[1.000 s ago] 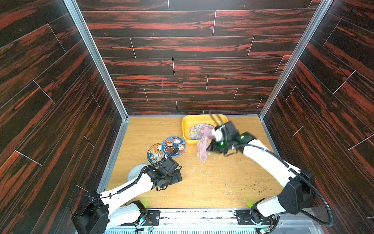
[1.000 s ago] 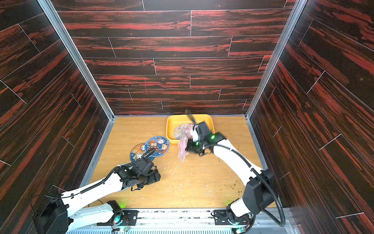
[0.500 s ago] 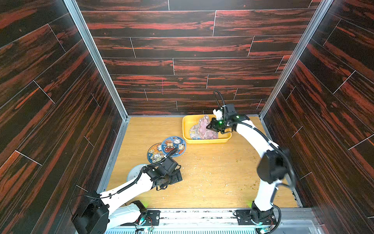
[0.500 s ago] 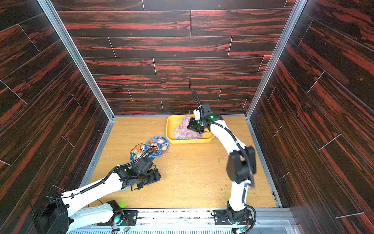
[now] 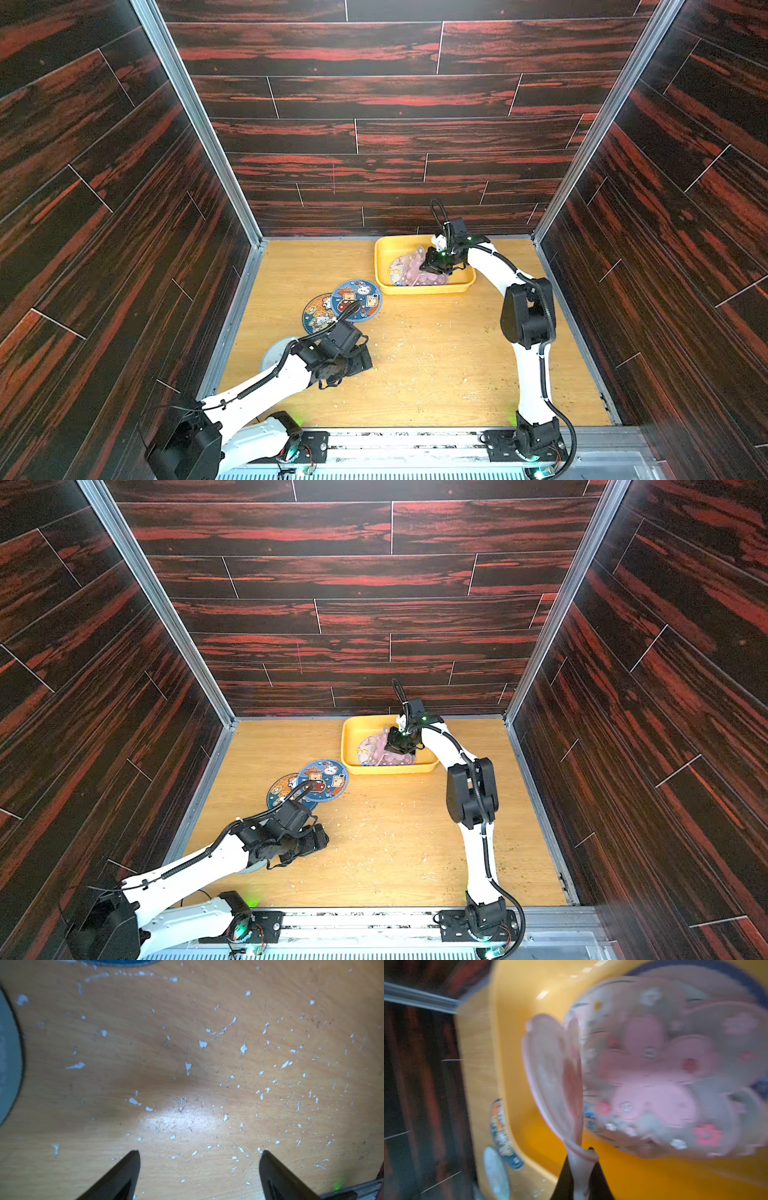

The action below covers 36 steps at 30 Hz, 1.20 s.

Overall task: Put the coasters into the storage box
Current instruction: Place the coaster in the storage box.

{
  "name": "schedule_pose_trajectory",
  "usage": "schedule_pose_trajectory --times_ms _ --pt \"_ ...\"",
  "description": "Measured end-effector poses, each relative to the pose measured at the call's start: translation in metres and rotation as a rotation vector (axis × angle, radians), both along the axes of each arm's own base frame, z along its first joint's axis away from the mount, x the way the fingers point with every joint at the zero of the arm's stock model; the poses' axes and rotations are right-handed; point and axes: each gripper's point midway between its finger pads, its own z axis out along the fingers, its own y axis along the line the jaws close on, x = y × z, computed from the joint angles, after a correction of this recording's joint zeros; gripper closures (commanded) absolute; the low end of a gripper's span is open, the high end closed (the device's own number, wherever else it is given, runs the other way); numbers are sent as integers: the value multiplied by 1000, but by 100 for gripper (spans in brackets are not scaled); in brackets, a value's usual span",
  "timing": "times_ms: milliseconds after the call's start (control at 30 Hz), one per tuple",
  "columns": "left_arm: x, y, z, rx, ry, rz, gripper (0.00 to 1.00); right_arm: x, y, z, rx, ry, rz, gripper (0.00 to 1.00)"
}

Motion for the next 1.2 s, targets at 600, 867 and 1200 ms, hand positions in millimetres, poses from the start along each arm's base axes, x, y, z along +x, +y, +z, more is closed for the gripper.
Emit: schedule_pose_trajectory --times_ms 600,867,1200 --pt "-2 19 -4 44 29 26 7 -1 -38 -12 -229 -4 -19 46" --pt "1 57 -3 134 36 124 10 -17 -41 -10 -231 8 -2 36" --pt "26 142 6 247 38 386 10 -96 -13 34 -132 -25 94 25"
